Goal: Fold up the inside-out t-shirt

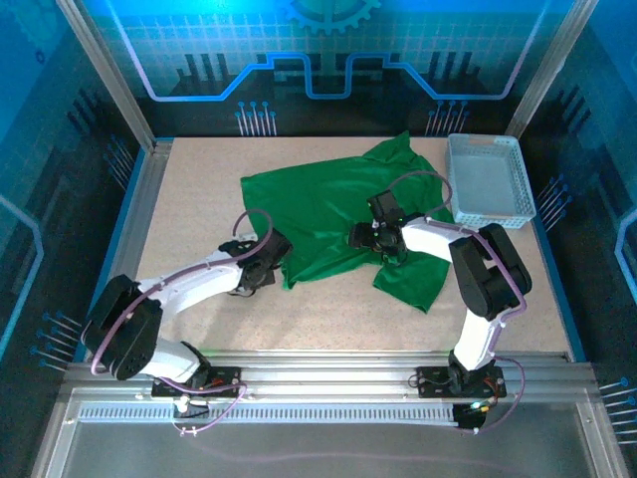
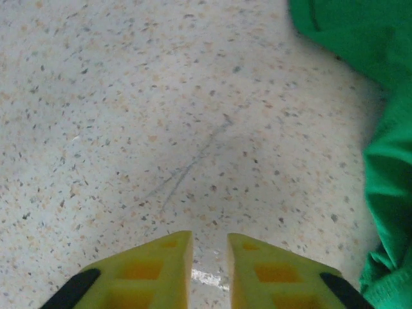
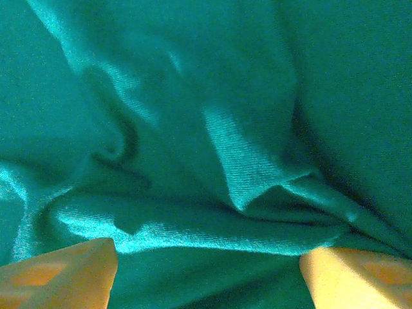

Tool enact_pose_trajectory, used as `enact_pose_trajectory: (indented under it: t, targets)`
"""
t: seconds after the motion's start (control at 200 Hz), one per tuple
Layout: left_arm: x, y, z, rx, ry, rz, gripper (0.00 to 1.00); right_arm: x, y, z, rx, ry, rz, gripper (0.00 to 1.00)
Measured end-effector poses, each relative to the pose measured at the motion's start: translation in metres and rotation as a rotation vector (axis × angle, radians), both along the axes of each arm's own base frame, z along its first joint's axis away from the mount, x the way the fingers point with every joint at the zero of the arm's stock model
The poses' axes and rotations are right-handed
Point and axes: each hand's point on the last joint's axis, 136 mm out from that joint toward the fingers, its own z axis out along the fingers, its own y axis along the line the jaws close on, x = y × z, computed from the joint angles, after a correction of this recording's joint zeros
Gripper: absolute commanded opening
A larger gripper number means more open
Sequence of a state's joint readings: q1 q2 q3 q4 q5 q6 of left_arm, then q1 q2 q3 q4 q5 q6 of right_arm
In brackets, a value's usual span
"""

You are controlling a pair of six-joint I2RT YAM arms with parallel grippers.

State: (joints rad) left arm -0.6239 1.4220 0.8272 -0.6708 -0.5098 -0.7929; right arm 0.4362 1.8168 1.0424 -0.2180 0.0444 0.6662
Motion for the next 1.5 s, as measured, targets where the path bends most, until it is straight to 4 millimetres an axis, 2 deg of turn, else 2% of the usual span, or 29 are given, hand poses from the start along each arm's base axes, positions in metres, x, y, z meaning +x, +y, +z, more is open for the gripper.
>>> enact_pose_trajectory:
  t: [0.21,0.33,0.39,0.455,0.69,0.825,0.955,1.006,1.076,1.366,1.501]
  targets:
    - [-0.012,-0.066,-0.002,-0.037,0.001,-0.221,0.53,0.000,0.000,0.000,0.000,0.000,0.001,0.78]
    - [-0.011,-0.084,-0.014,-0.041,0.031,-0.228,0.59,0.000,0.000,0.000,0.000,0.000,0.001,0.78]
    - [-0.011,-0.084,-0.024,-0.027,0.053,-0.210,0.58,0.000,0.000,0.000,0.000,0.000,0.001,0.78]
    - [-0.010,-0.079,-0.033,-0.018,0.075,-0.183,0.52,0.000,0.000,0.000,0.000,-0.001,0.001,0.78]
    - [0.000,-0.056,-0.041,-0.022,0.080,-0.101,0.21,-0.001,-0.001,0.000,0.000,-0.002,0.000,0.78]
    - [-0.003,-0.032,-0.044,-0.003,0.086,-0.053,0.15,-0.001,-0.004,0.000,0.000,-0.001,-0.008,0.78]
    - [-0.003,-0.007,-0.033,0.002,0.051,0.005,0.12,0.000,-0.006,0.000,0.000,0.000,-0.014,0.78]
    - [-0.003,-0.001,-0.029,-0.001,0.039,0.016,0.12,0.000,-0.007,0.000,0.000,0.000,-0.015,0.78]
    - [-0.001,-0.003,-0.025,-0.016,0.020,0.007,0.15,0.001,-0.008,0.001,0.000,-0.001,-0.017,0.78]
    - [-0.005,-0.050,-0.020,-0.081,-0.012,-0.176,0.38,-0.004,-0.010,0.002,-0.010,0.012,-0.010,0.78]
    - [-0.007,-0.062,-0.020,-0.130,-0.007,-0.188,0.40,-0.010,-0.013,0.005,-0.023,0.025,0.003,0.79]
